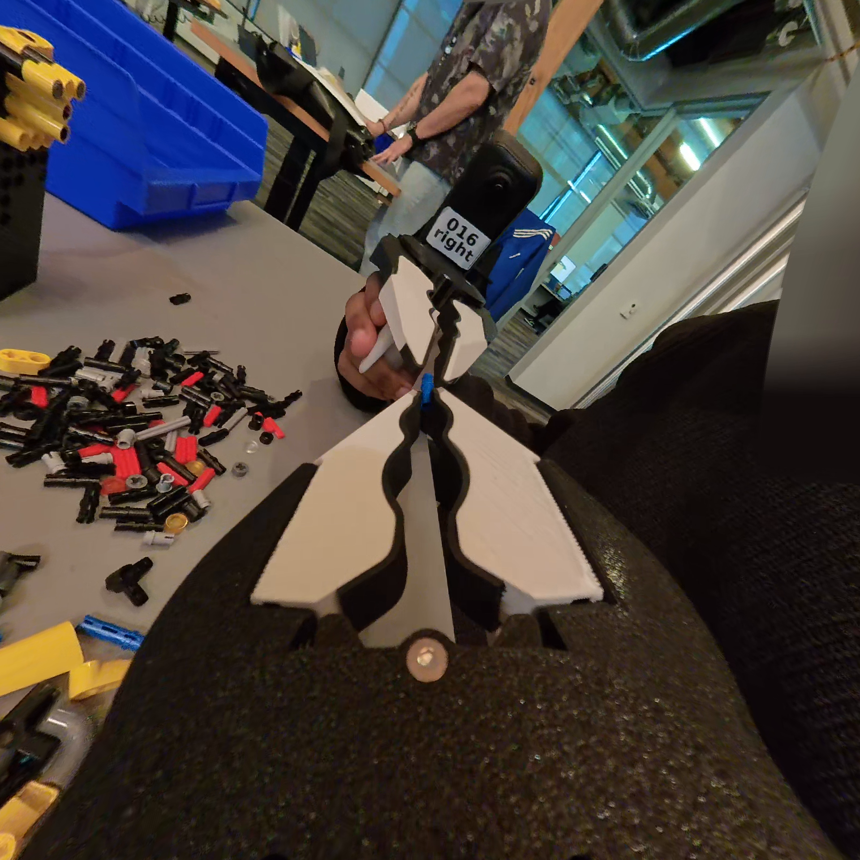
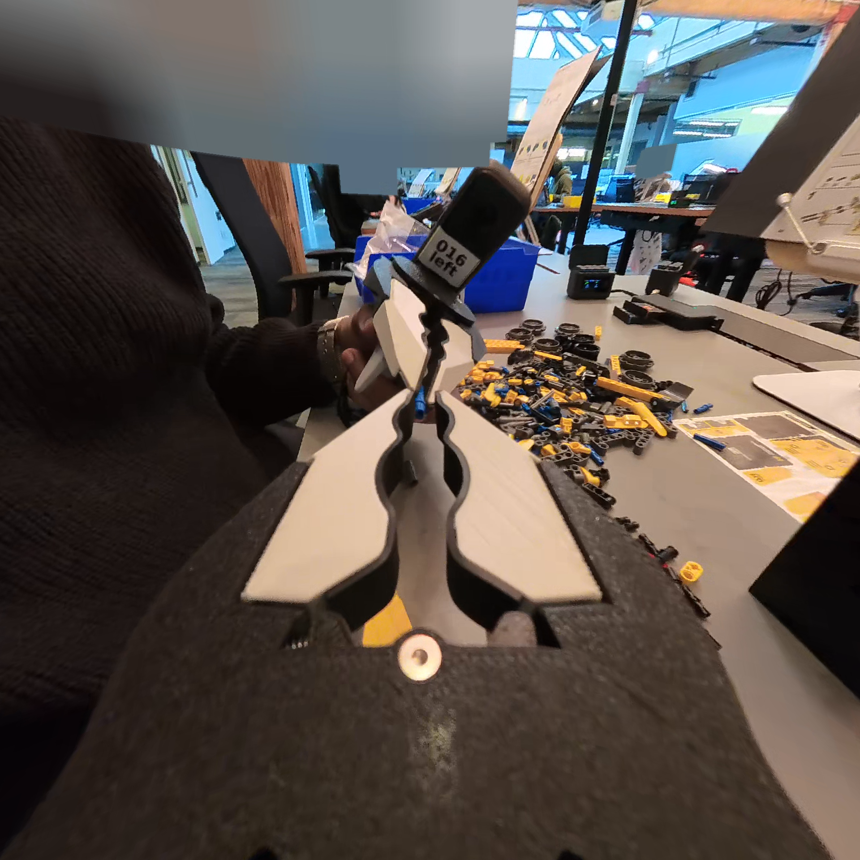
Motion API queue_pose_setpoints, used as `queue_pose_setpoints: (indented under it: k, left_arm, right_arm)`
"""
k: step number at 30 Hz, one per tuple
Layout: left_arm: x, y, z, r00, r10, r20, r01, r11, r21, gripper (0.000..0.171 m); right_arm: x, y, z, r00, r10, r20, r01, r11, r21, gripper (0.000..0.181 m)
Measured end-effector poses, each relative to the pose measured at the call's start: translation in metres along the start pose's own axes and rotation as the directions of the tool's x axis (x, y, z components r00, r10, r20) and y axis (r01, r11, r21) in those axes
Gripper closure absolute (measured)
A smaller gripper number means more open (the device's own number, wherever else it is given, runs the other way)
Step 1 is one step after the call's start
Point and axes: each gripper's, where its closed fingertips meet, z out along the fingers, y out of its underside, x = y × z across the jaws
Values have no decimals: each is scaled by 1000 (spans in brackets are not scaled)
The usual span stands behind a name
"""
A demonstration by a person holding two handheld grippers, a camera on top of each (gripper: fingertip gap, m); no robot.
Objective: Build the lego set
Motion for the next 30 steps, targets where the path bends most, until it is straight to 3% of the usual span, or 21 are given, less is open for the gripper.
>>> queue_pose_setpoints:
  k: [30]
  left_arm:
    - [5,-3,4,999,-23,-30,24,999,21,167]
  right_arm:
    - [-4,-1,-2,999,32,44,-32,999,-6,176]
